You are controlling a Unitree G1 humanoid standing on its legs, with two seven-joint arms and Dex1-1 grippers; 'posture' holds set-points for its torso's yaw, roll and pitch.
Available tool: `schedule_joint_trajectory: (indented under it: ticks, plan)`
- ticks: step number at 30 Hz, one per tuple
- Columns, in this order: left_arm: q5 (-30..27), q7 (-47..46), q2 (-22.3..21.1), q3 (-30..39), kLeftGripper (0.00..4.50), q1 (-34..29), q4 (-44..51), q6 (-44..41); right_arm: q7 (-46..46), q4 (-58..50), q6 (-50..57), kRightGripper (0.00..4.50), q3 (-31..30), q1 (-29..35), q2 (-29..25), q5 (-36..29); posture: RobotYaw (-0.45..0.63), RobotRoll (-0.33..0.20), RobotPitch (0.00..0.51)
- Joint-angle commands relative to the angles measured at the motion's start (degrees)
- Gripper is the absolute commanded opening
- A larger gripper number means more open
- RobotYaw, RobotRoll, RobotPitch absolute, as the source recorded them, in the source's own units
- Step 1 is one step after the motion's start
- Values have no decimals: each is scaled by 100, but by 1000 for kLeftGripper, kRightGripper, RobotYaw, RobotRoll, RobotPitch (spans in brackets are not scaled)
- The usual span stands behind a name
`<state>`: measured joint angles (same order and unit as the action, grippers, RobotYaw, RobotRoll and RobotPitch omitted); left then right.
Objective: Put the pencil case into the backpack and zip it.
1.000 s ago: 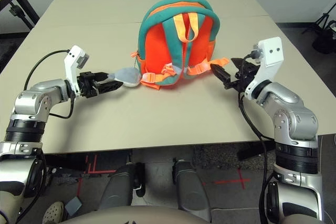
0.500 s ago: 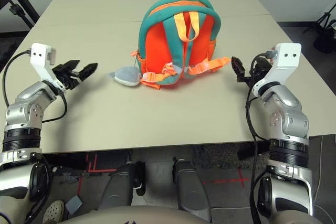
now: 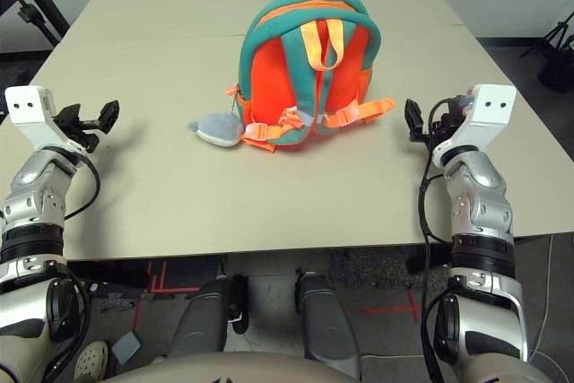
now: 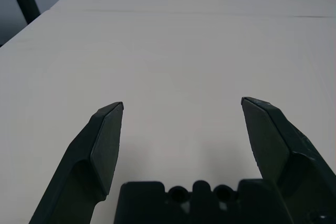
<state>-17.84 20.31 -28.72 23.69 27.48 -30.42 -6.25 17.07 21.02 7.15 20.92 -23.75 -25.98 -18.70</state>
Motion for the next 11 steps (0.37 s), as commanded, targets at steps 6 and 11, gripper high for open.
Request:
schedule_joint_trajectory:
  ticks: [6, 11]
  plan:
    - [43, -242, -45, 87, 4500, -157, -438, 343, -140, 248, -266, 4479, 51, 60, -30, 162, 29, 0, 169]
    - [41, -292, -68, 85, 4500, -152, -613, 463, -181, 264, -299, 4479, 44, 81, -11, 183, 26, 0, 166]
